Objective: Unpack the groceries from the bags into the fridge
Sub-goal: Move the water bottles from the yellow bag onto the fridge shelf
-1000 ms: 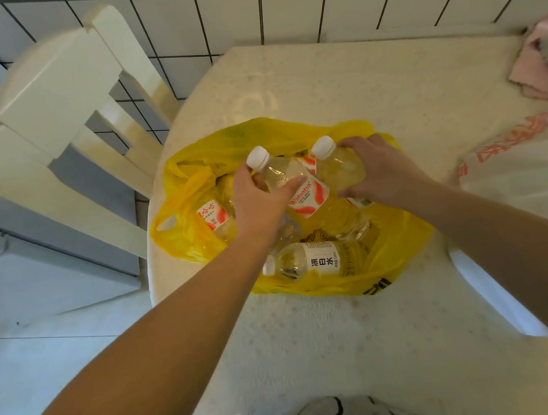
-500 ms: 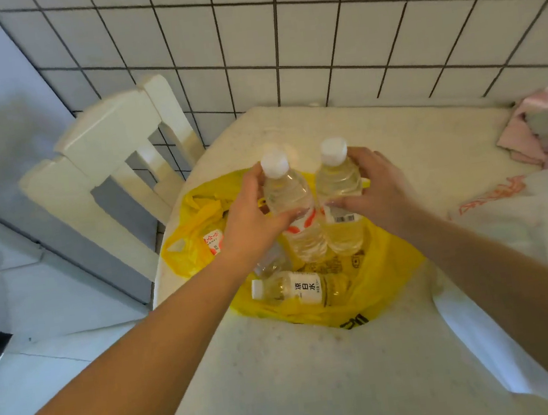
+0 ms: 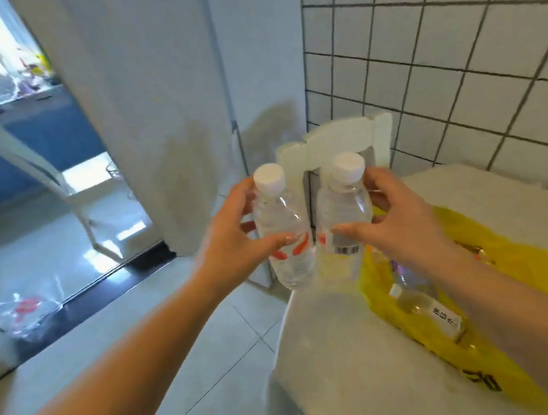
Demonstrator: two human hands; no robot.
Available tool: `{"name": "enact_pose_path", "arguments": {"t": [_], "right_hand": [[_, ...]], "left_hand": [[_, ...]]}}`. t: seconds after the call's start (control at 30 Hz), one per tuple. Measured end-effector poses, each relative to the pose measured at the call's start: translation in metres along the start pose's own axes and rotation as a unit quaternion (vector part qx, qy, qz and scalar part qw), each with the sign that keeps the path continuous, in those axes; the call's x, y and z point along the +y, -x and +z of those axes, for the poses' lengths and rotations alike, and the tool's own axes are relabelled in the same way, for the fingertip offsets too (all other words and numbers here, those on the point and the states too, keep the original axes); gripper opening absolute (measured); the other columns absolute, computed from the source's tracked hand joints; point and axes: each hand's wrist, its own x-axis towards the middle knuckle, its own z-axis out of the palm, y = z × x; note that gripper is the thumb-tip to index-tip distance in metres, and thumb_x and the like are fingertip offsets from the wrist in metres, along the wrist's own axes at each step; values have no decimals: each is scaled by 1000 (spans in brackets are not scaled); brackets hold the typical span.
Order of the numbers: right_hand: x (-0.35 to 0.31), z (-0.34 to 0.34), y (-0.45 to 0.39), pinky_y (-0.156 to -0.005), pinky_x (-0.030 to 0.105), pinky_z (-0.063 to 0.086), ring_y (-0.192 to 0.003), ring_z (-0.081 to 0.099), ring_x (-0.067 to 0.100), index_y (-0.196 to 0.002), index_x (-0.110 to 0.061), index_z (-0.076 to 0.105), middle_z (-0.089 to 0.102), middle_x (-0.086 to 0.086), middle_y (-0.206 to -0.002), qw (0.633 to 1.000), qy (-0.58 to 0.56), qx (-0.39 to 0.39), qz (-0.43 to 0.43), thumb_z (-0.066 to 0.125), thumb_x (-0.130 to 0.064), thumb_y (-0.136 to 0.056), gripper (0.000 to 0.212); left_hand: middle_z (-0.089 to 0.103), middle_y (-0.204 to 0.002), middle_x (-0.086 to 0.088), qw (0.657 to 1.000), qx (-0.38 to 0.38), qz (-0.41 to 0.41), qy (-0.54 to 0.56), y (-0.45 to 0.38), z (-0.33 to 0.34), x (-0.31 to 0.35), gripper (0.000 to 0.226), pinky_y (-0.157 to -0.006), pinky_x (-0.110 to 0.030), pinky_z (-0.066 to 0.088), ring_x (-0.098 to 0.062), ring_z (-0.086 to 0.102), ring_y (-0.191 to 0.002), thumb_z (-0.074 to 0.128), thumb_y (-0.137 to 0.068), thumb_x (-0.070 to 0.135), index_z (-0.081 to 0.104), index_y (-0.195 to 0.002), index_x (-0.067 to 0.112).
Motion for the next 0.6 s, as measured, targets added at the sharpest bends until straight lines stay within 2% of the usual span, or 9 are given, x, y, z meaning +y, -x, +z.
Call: {"name": "enact_pose_path", "arguments": {"t": [0.07, 0.17, 0.27, 0.33, 0.4, 0.5, 0.6], "right_hand": [[-19, 34, -1, -70, 7, 48, -91, 54, -19, -101, -48, 47, 55, -29, -104, 999, -2, -41, -24, 84, -13, -62, 64], [-52, 86, -1, -85, 21, 48, -104, 55, -3, -113, -45, 46, 56, -15, -117, 994, 14, -94, -52, 85, -24, -63, 67], [-90, 136, 1, -88, 26, 49, -106, 54, 2, -110, -50, 44, 55, -16, -118, 988, 10, -129, -82, 84, -34, -59, 68], [-117, 171, 2, -93, 34, 49, -110, 54, 6, -111, -52, 43, 56, -18, -117, 984, 7, -149, -96, 82, -38, -59, 66], [-143, 211, 3, -96, 34, 47, -112, 54, 9, -114, -47, 44, 55, -19, -118, 980, 3, -168, -106, 80, -37, -61, 65], [-179, 274, 3, -96, 32, 45, -114, 52, 10, -119, -42, 43, 53, -14, -125, 975, -3, -186, -119, 75, -46, -55, 72], [-212, 329, 0, -95, 29, 44, -111, 49, 8, -121, -41, 40, 51, -13, -123, 973, -2, -195, -128, 72, -47, -55, 74]], "left_hand": [[52, -111, 25, 999, 36, -11, -12, 24, -37, -10, 69, -88, -25, 51, -3, 57, -104, 76, -61, 41, 37, -117, 45], [52, -111, 28, 996, 83, -28, -14, 57, -93, -23, 66, -84, -22, 52, -2, 58, -103, 75, -59, 41, 38, -113, 50], [53, -110, 30, 992, 119, -34, -10, 92, -154, -35, 65, -77, -11, 51, 10, 58, -98, 75, -59, 39, 39, -112, 51], [56, -112, 23, 990, 132, -37, -15, 113, -197, -45, 65, -81, -17, 53, 5, 59, -100, 74, -60, 38, 42, -116, 44], [56, -114, 21, 988, 147, -42, -29, 133, -244, -56, 65, -83, -19, 53, 0, 59, -103, 73, -60, 40, 42, -117, 41], [52, -111, 28, 984, 165, -43, -45, 157, -309, -76, 64, -78, -10, 50, 5, 56, -100, 72, -59, 42, 40, -114, 46], [52, -112, 29, 983, 172, -47, -46, 172, -366, -96, 63, -79, -9, 49, 4, 55, -104, 74, -60, 39, 41, -112, 49]]}}
